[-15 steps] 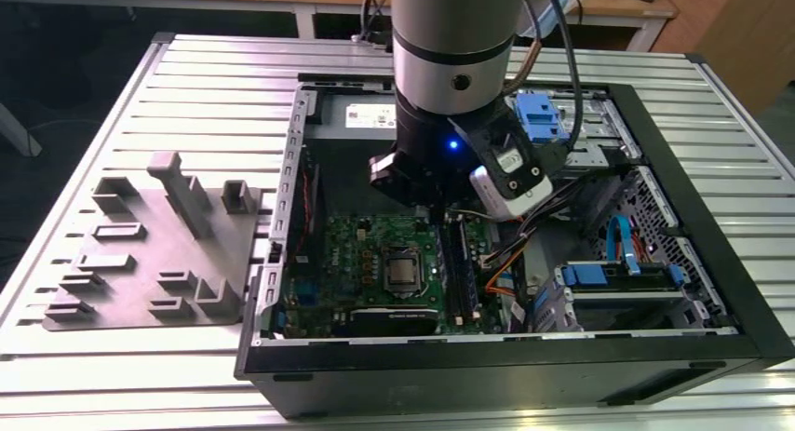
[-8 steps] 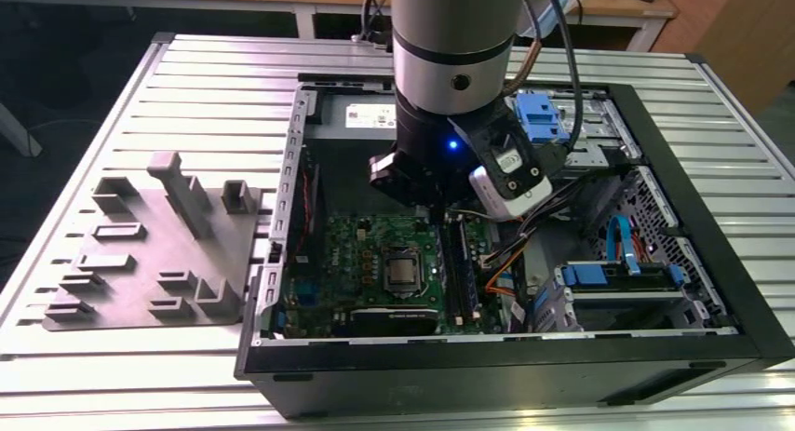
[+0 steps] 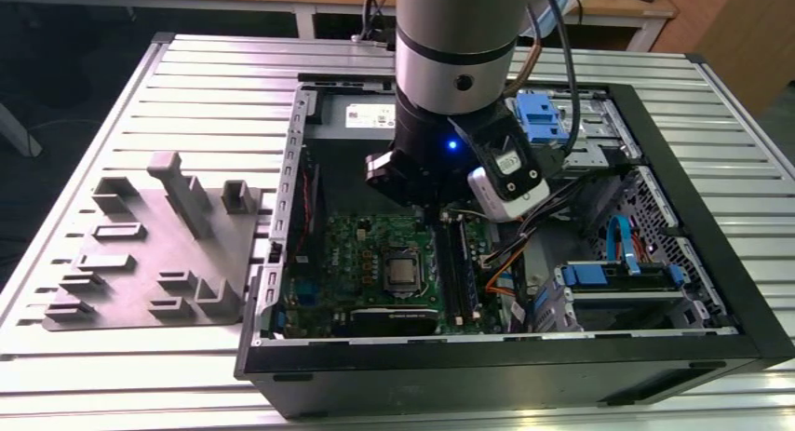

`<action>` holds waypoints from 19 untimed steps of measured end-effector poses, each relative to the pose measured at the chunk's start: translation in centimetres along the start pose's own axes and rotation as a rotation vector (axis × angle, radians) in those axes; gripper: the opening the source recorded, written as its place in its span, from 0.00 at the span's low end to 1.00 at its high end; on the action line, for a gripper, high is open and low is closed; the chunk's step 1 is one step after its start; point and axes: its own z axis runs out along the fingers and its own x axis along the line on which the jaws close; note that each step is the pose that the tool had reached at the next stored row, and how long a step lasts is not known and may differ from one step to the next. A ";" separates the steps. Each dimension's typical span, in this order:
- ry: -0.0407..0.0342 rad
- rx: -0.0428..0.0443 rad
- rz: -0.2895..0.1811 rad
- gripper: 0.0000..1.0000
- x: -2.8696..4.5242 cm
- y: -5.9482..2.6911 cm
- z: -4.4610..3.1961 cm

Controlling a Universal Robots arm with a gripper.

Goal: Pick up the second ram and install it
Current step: 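Insert the second ram into the second slot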

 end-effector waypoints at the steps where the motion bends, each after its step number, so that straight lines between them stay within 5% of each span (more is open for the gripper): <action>1: 0.0004 0.0000 0.000 0.08 -0.01 0.00 0.00; 6: 0.0026 -0.0002 0.000 0.08 -0.18 0.00 0.02; 15: 0.0197 -0.0007 0.001 0.08 -1.45 -0.06 0.10; 19: 0.0200 -0.0007 0.002 0.08 -1.48 -0.05 0.16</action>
